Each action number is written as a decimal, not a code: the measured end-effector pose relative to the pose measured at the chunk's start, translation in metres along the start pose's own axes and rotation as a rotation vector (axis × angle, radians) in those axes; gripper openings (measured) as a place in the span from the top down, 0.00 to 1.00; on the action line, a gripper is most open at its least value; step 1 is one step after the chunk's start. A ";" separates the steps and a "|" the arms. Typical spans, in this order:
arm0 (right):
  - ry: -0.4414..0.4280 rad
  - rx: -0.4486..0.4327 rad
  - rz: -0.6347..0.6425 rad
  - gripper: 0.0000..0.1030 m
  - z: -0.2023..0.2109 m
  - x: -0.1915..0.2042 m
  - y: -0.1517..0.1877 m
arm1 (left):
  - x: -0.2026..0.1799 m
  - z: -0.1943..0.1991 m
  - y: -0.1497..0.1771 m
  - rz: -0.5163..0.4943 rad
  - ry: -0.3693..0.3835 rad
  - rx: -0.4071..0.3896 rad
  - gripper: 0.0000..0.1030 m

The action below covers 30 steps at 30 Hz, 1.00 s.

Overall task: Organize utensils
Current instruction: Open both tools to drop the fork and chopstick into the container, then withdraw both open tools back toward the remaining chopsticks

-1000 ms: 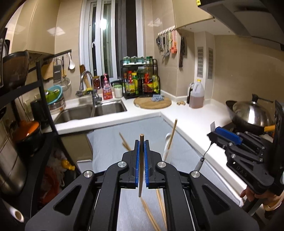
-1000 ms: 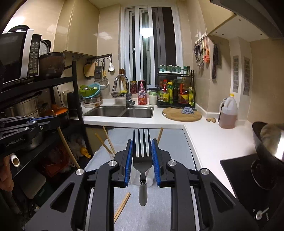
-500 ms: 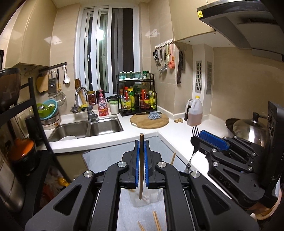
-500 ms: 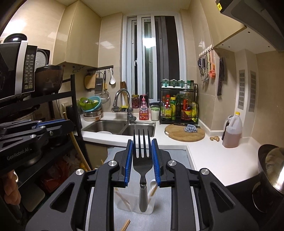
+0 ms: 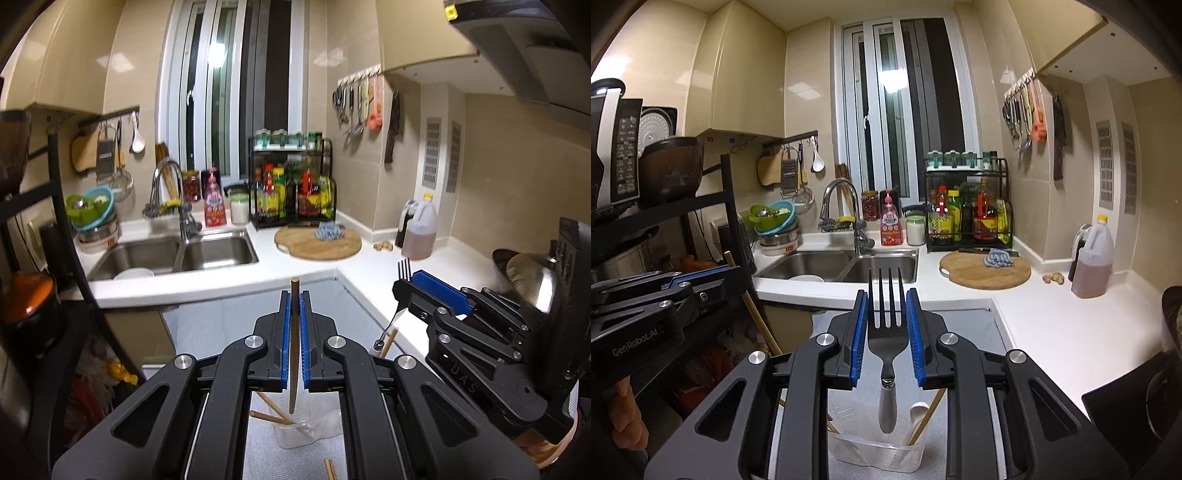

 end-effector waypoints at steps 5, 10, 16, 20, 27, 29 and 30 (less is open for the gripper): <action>0.000 0.054 -0.006 0.79 -0.017 -0.005 0.026 | 0.009 -0.022 0.019 0.016 -0.003 0.047 0.95; 0.000 0.086 -0.011 0.79 -0.022 -0.010 0.043 | 0.012 -0.031 0.028 0.019 -0.013 0.062 0.95; -0.003 0.134 -0.023 0.64 -0.025 -0.011 0.061 | 0.016 -0.022 0.035 0.009 -0.097 0.039 0.15; 0.015 0.125 -0.044 0.50 -0.011 -0.018 0.069 | 0.023 -0.006 0.042 0.023 -0.151 0.033 0.09; 0.049 0.106 -0.054 0.41 0.026 -0.024 0.080 | 0.031 0.017 0.074 0.078 -0.179 0.086 0.09; 0.057 0.108 -0.060 0.39 0.041 -0.025 0.086 | 0.031 0.027 0.084 0.091 -0.187 0.092 0.09; 0.059 0.111 -0.061 0.38 0.048 -0.025 0.089 | 0.029 0.031 0.089 0.092 -0.190 0.094 0.09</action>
Point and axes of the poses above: each gripper's, at about its wrist camera, not at the fingertips, and z roughly against the way its jaws point, x to its left, y to its underside, the point moved 6 cm from there along -z, roughly the way its jaws point, and after that the axes turned 6 degrees about y, right-handed, at the moved point
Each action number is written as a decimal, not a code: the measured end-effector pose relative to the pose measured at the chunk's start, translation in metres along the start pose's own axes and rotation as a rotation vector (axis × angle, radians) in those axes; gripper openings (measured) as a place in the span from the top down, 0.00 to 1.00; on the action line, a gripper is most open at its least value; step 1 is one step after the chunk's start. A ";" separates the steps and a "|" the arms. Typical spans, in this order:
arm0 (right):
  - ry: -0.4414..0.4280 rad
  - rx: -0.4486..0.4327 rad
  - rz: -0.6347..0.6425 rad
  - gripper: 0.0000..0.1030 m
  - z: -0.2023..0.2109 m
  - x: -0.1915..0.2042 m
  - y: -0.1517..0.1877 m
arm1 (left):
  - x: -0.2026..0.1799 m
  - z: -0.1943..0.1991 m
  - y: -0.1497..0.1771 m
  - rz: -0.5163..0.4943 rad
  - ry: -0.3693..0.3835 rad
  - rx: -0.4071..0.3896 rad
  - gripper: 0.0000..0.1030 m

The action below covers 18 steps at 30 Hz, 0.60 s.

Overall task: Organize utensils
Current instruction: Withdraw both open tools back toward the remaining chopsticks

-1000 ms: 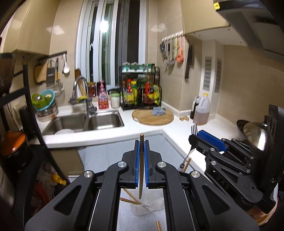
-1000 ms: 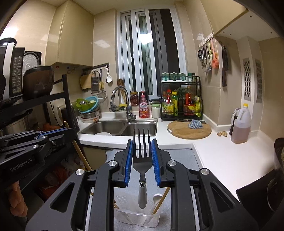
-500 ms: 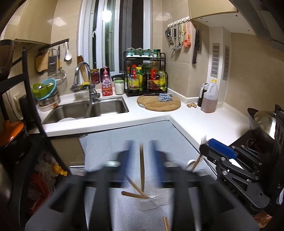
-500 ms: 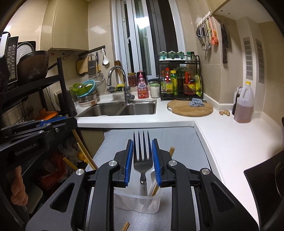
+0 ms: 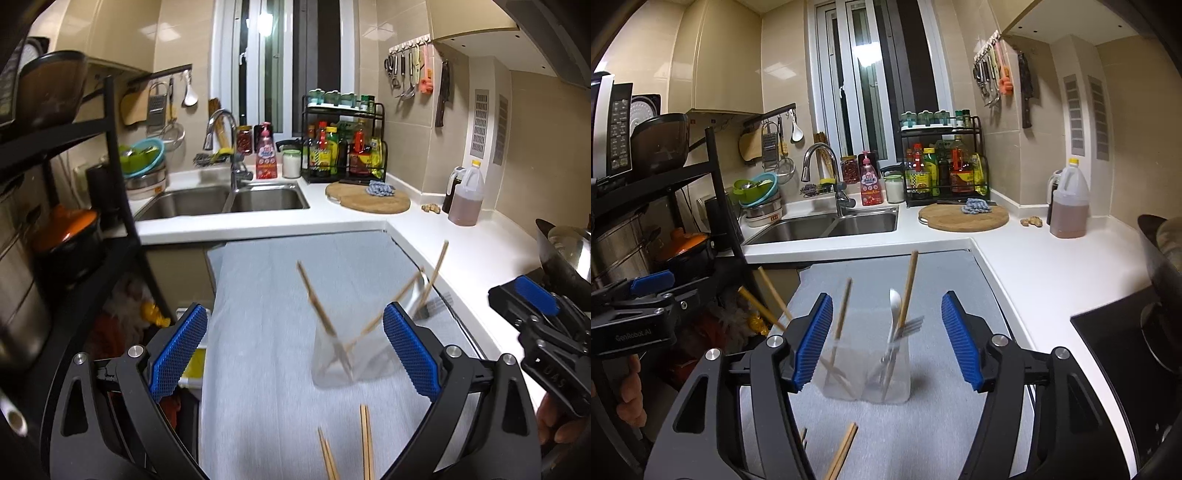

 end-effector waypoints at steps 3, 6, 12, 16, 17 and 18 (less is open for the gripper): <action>0.011 0.005 0.000 0.36 0.023 0.000 0.016 | -0.002 0.018 0.019 -0.002 -0.018 0.001 0.09; 0.026 0.005 0.006 0.33 0.047 0.002 0.037 | -0.004 0.036 0.043 0.011 -0.027 0.006 0.09; 0.019 0.049 0.005 0.33 0.084 0.007 0.082 | -0.007 0.069 0.088 0.023 -0.037 0.037 0.09; 0.018 0.074 0.008 0.33 0.102 0.009 0.107 | -0.008 0.085 0.112 0.025 -0.043 0.052 0.09; 0.015 0.082 0.007 0.33 0.107 0.010 0.114 | -0.009 0.089 0.118 0.027 -0.042 0.057 0.10; 0.016 0.085 0.007 0.33 0.112 0.010 0.119 | -0.009 0.092 0.123 0.029 -0.040 0.063 0.09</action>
Point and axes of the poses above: each gripper's, at about its wrist camera, not at the fingertips, and z roughly against the way its jaws point, x to its left, y to its underside, the point moved 6 cm from there along -z, roughly the way its jaws point, and after that the axes turned 6 degrees about y, right-handed, at the moved point
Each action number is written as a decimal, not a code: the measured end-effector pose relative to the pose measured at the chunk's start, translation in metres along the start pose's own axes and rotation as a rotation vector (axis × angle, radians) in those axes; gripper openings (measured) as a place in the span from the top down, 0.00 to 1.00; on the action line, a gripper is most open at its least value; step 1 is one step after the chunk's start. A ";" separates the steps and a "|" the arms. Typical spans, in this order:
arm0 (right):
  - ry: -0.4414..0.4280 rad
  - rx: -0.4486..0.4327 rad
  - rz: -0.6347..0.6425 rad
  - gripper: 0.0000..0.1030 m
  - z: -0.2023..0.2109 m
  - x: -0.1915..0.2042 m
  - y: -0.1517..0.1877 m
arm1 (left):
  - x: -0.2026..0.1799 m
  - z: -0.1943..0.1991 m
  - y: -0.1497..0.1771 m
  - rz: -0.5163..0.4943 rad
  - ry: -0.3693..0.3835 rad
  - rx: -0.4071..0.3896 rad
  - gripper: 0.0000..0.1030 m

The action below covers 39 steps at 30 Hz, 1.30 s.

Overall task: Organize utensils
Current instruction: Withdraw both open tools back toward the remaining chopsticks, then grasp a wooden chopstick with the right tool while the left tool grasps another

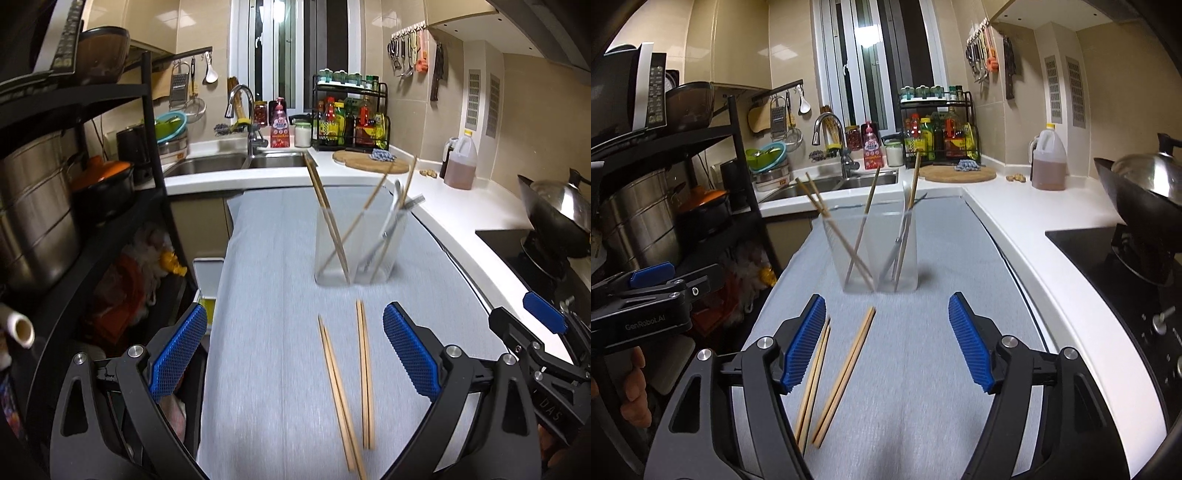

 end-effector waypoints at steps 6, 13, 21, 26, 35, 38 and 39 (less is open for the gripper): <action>-0.008 0.018 0.000 0.33 0.019 0.004 0.027 | -0.001 0.013 0.030 -0.002 -0.001 0.021 0.09; -0.016 0.055 0.009 0.33 0.029 0.008 0.057 | 0.002 0.021 0.058 0.014 -0.007 0.043 0.09; -0.019 0.095 0.008 0.33 0.027 0.008 0.079 | 0.007 0.018 0.083 0.047 -0.017 0.067 0.09; -0.019 0.119 0.004 0.33 0.021 0.007 0.091 | 0.011 0.015 0.095 0.059 -0.023 0.084 0.09; -0.078 0.204 0.070 0.75 -0.012 0.033 0.127 | 0.026 0.009 0.118 0.072 -0.074 0.100 0.09; -0.100 0.212 0.084 0.75 -0.022 0.044 0.137 | 0.032 0.006 0.123 0.085 -0.084 0.112 0.10; -0.106 0.218 0.087 0.75 -0.026 0.046 0.139 | 0.034 0.005 0.125 0.091 -0.087 0.117 0.09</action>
Point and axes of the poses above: each gripper's, at about its wrist camera, not at the fingertips, and z roughly against the way its jaws point, x to its left, y to its underside, the point moved 6 cm from there along -z, roughly the way its jaws point, and after that the axes turned 6 degrees about y, right-handed, at the moved point
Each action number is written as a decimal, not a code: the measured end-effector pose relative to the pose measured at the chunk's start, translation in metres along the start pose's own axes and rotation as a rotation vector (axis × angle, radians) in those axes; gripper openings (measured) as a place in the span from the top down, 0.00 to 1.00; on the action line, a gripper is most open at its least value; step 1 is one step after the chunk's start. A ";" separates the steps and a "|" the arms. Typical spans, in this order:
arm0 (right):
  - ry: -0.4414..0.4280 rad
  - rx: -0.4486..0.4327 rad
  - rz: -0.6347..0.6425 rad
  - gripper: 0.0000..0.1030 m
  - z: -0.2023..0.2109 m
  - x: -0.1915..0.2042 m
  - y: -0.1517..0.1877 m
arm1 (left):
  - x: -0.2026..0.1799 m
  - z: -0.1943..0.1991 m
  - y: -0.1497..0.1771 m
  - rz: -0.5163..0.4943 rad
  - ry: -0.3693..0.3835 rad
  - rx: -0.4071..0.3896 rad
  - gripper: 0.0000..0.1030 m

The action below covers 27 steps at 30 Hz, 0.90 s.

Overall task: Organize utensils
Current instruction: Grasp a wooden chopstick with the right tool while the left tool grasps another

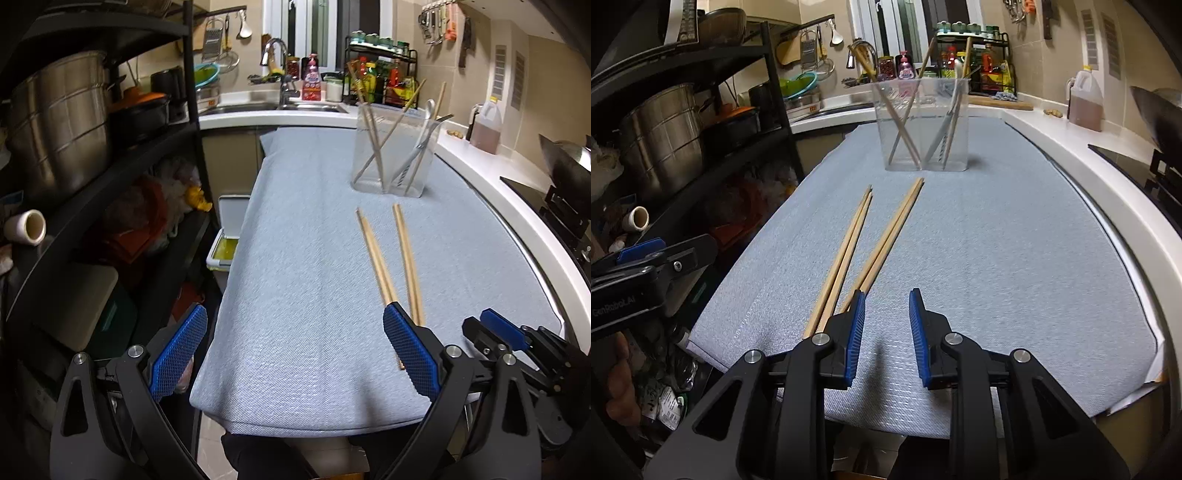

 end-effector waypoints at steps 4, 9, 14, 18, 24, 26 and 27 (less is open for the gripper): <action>-0.024 0.022 -0.006 0.74 -0.011 0.008 0.004 | 0.007 -0.006 0.004 0.013 -0.012 0.016 0.09; -0.027 0.032 0.015 0.74 -0.019 0.018 0.008 | 0.012 -0.010 0.005 0.021 -0.019 0.023 0.10; -0.019 0.065 0.038 0.75 -0.033 0.022 0.014 | 0.009 -0.012 0.007 0.013 -0.016 0.029 0.09; 0.021 0.028 0.085 0.93 -0.032 0.018 0.016 | 0.005 -0.015 0.009 0.008 -0.006 0.037 0.10; 0.069 0.012 0.031 0.93 -0.027 -0.019 0.019 | -0.015 -0.022 0.016 -0.003 0.049 0.032 0.10; 0.089 0.005 0.020 0.93 -0.025 -0.031 0.019 | -0.026 -0.028 0.021 -0.016 0.068 0.040 0.09; 0.094 0.003 0.010 0.93 -0.024 -0.037 0.020 | -0.032 -0.031 0.024 -0.028 0.069 0.042 0.09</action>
Point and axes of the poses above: each gripper's, at about its wrist camera, not at the fingertips, and z roughly against the way its jaws point, x to its left, y to its underside, the point moved 6 cm from there along -z, roughly the way its jaws point, and after that the axes turned 6 degrees about y, right-handed, at the moved point
